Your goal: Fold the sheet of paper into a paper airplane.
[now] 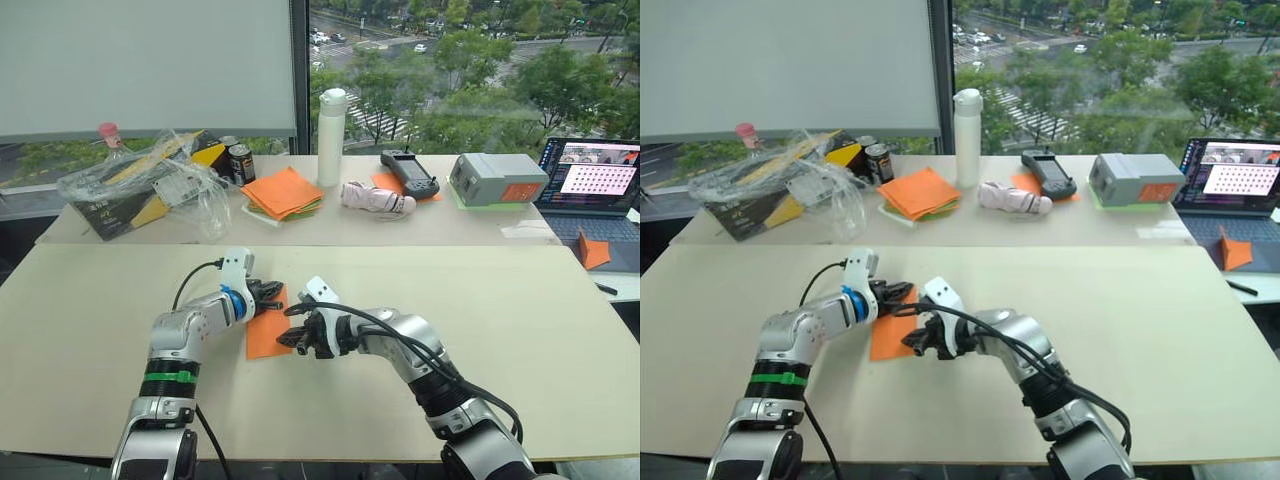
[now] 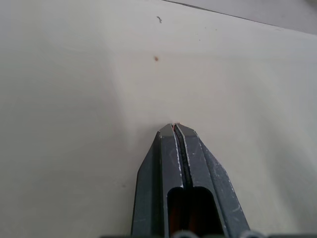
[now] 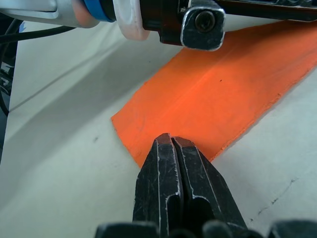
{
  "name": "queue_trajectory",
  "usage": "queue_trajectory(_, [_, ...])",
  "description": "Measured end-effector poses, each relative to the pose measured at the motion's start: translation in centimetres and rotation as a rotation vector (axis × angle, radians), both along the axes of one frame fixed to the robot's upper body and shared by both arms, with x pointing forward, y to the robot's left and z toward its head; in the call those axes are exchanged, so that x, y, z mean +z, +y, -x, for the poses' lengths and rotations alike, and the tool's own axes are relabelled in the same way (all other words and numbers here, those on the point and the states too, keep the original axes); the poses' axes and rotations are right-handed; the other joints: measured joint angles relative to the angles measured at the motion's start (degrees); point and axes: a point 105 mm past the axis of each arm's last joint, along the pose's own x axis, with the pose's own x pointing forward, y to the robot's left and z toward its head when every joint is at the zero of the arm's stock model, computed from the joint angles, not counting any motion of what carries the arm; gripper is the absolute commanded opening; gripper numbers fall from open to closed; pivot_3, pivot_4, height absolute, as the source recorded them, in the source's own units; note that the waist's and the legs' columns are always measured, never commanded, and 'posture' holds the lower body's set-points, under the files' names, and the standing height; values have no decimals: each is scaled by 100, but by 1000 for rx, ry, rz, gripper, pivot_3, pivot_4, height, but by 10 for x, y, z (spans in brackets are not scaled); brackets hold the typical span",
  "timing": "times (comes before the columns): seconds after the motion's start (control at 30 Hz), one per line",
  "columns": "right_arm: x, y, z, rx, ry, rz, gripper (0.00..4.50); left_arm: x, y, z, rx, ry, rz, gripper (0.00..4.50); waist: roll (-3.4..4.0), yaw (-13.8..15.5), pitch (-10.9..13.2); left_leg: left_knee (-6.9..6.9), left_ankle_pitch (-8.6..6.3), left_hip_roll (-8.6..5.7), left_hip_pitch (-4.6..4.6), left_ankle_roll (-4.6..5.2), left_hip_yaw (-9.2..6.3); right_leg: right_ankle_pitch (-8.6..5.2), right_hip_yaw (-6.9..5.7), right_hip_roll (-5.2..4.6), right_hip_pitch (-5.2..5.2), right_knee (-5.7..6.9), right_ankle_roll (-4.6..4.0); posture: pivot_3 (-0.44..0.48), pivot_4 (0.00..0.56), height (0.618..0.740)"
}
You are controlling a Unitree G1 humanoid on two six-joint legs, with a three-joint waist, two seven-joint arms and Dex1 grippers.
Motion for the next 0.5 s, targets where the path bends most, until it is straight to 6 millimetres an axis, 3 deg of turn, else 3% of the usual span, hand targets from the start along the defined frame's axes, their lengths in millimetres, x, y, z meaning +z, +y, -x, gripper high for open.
queue_trajectory(0.5, [-1, 1, 2, 13, 1, 2, 33, -6, 19, 31, 7, -9, -27, 0, 1, -12, 0, -3, -3, 1, 3, 4, -1, 0, 2, 0, -1, -3, 0, 0, 150, 740])
